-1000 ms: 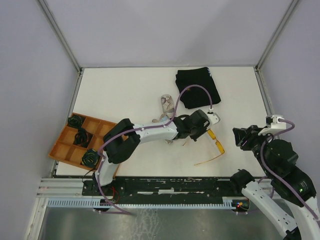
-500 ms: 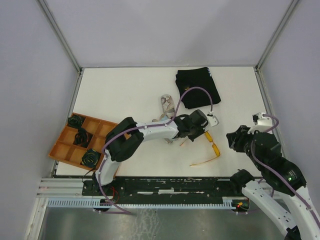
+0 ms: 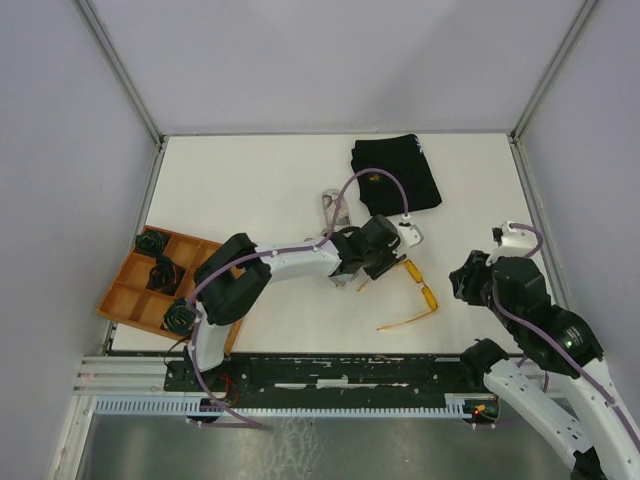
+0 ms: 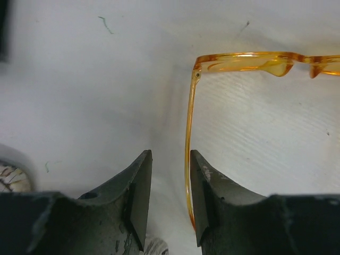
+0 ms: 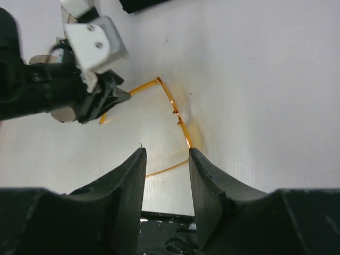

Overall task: Organize the sunglasses
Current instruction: Place the sunglasses at the center of the board, then pick up the sunglasses from the center of the board.

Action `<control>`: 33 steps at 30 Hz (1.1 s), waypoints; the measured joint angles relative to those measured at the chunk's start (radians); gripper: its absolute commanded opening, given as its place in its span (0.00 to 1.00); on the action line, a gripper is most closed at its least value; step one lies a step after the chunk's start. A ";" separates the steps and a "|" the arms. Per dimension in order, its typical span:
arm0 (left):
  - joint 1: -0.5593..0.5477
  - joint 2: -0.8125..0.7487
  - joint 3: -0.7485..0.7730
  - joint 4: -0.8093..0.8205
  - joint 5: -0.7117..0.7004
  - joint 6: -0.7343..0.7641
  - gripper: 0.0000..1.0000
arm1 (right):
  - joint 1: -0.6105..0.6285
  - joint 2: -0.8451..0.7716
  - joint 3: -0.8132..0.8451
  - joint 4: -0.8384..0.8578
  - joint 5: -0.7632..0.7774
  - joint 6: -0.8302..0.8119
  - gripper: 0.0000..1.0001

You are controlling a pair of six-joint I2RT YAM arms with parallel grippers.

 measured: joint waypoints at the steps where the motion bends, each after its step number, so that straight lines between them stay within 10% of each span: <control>1: 0.006 -0.024 -0.019 0.009 0.006 -0.009 0.42 | 0.000 0.018 0.000 -0.003 -0.004 -0.002 0.47; 21: 0.065 -0.888 -0.494 0.089 -0.163 -0.314 0.45 | -0.005 0.640 0.017 0.091 -0.110 -0.099 0.47; 33: 0.065 -1.147 -0.678 -0.004 -0.156 -0.534 0.45 | -0.066 0.892 0.020 0.166 -0.137 -0.200 0.43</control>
